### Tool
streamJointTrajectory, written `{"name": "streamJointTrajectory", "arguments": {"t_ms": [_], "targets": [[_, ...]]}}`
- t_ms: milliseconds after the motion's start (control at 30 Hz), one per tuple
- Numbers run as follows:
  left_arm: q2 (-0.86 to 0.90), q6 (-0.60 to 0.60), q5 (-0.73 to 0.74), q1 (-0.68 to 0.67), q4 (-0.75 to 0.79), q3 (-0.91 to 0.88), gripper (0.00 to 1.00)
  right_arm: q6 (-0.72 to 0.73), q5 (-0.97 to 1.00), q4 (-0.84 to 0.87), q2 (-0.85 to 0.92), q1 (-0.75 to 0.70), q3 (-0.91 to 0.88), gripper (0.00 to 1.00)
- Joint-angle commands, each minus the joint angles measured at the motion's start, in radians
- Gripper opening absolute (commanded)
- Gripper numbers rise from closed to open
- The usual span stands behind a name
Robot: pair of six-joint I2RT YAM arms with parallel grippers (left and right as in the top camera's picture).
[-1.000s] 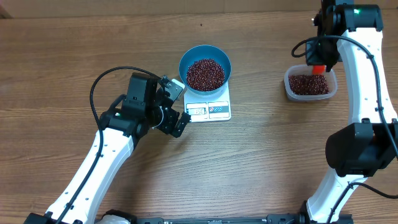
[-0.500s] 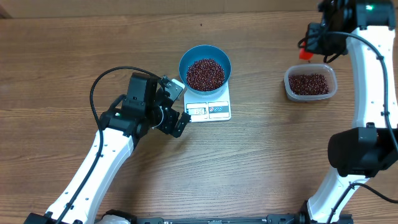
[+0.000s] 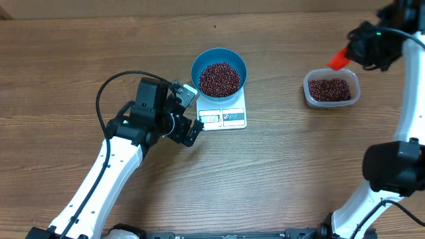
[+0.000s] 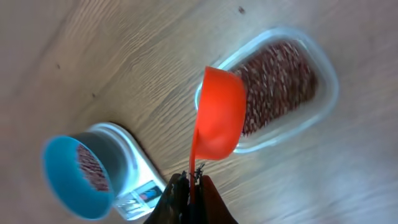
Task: Scoop item into bowl and weigh 150g on scale
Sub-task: 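Lower the red scoop with the right gripper into the clear tub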
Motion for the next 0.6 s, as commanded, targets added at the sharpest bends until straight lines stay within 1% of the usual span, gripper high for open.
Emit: {"name": "streamJointTrajectory", "arguments": {"t_ms": [0,100,300,400,567], "targets": [[0.007,-0.010,0.002,0.000,0.000,-0.002,1.00,0.185,-0.078,-0.006,-0.037,-0.032,0.021,0.04],[0.007,-0.010,0.002,0.000,0.000,-0.002,1.00,0.288,-0.076,0.001,-0.035,-0.032,-0.001,0.04],[0.007,-0.010,0.002,0.000,0.000,-0.002,1.00,0.455,-0.066,0.099,-0.035,-0.032,-0.138,0.04],[0.007,-0.010,0.002,0.000,0.000,-0.002,1.00,0.494,-0.055,0.145,-0.035,-0.032,-0.214,0.04],[0.007,-0.010,0.002,0.000,0.000,-0.002,0.99,0.497,-0.070,0.232,-0.035,-0.031,-0.319,0.04]]}}
